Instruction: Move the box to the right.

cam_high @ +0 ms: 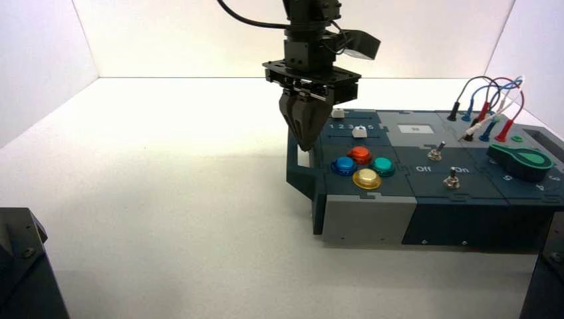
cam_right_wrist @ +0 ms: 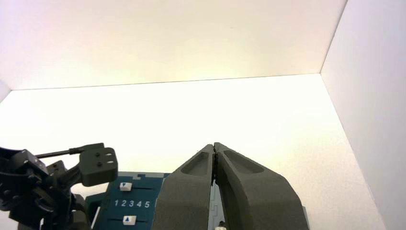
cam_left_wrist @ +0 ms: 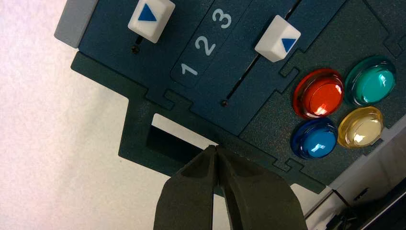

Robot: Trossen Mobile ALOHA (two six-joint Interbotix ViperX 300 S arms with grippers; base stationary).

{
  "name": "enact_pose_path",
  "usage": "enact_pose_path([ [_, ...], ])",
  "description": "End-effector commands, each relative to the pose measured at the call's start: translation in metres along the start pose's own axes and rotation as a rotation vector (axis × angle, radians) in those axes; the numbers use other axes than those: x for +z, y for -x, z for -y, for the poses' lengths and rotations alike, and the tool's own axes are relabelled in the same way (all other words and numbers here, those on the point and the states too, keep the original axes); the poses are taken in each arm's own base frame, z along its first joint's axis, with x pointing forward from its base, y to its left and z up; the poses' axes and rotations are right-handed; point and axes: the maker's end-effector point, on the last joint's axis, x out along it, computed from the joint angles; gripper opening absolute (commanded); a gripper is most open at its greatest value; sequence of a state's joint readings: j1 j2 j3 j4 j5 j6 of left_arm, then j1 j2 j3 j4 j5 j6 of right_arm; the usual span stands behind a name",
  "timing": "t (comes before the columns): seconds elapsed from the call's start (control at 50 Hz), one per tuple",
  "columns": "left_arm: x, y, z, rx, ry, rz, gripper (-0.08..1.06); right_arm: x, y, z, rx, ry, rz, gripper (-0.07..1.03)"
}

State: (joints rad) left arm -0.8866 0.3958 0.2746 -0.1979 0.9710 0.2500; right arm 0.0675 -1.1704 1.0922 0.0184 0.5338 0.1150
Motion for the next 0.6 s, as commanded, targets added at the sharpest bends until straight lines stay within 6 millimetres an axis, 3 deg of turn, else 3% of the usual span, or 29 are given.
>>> enact_pose_path([
  [0.02, 0.015, 0.006, 0.022, -0.006, -0.051, 0.037, -0.03, 0.009, 0.002, -0.001, 0.003, -0.009, 0.02, -0.02],
  [0.18, 0.019, 0.004, 0.025, -0.005, -0.052, 0.04, -0.03, 0.008, 0.002, -0.001, 0.002, -0.008, 0.017, -0.02],
  [0.3, 0.018, 0.005, 0.005, 0.003, 0.005, 0.066, -0.03, 0.008, 0.002, -0.001, 0.002, -0.008, 0.017, -0.02],
  [0.46, -0.002, 0.016, -0.019, 0.007, 0.068, 0.076, -0.03, 0.008, 0.002, -0.001, 0.001, -0.008, 0.012, -0.02],
  [0.6, -0.015, 0.032, -0.017, 0.016, 0.078, 0.118, -0.03, 0.007, 0.001, -0.001, 0.002, -0.009, 0.006, -0.02],
])
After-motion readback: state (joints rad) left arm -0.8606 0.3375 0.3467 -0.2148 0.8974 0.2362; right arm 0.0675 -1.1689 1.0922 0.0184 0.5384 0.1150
